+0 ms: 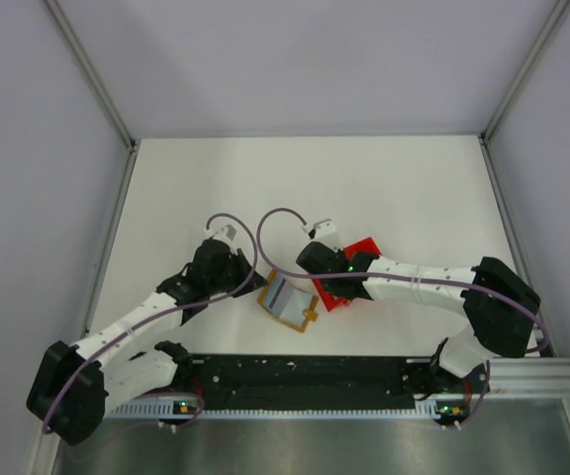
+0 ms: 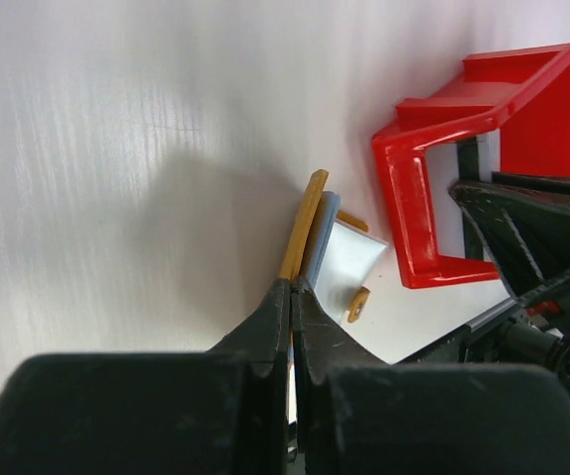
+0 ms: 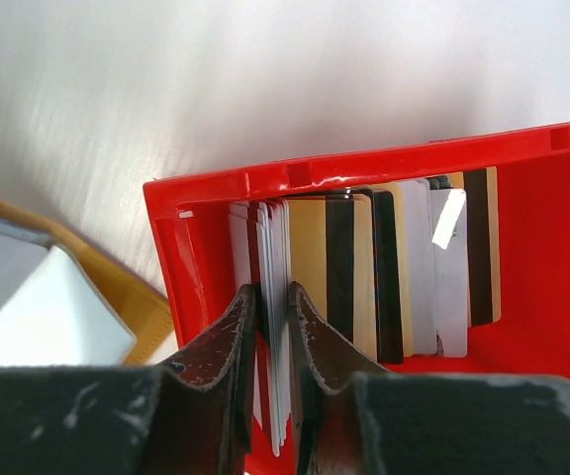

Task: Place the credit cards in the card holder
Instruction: Pick up the credit card from the storage box.

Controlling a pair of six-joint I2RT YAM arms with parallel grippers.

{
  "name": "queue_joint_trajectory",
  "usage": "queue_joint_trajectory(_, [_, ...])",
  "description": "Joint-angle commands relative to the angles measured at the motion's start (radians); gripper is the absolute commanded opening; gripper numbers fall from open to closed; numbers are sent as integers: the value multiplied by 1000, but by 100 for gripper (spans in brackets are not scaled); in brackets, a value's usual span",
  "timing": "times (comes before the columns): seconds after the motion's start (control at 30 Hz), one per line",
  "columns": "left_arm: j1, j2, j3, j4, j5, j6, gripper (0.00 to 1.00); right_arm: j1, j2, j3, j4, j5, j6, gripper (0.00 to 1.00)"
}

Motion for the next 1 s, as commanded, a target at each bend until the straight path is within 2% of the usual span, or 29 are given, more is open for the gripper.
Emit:
queue_joint_trajectory(0.0, [-7,-105,33,-31,-43,2,0,-7,-7,37,6,39,7,16])
queue_joint_trajectory(0.13, [-13,-99,71,-112,-74,16,0,-1,32,83,6,-21,-1,18])
queue_joint_trajectory(0.4, [-30,-102,140,-217,-171,46,0,36,62,108,2,3,-16,25])
queue_joint_trajectory(0.47, [-45,-89,160,-243,-214,52,0,36,70,105,0,7,-16,31])
queue_joint_trajectory(0.5, [-45,-85,163,-240,-204,52,0,36,69,103,-2,7,-13,37])
queue_joint_trajectory(0.53, [-49,-80,162,-211,-186,51,0,36,66,100,-2,-1,-12,37])
queue_joint_trajectory(0.57, [-60,-74,161,-191,-153,52,0,38,58,100,0,-6,-13,38])
queue_joint_trajectory(0.73, [-111,1,206,-232,-223,48,0,33,-23,102,-2,2,-5,46])
queue_joint_trajectory(0.97, [-111,0,180,-269,-286,51,0,-22,-126,71,-2,-71,18,49])
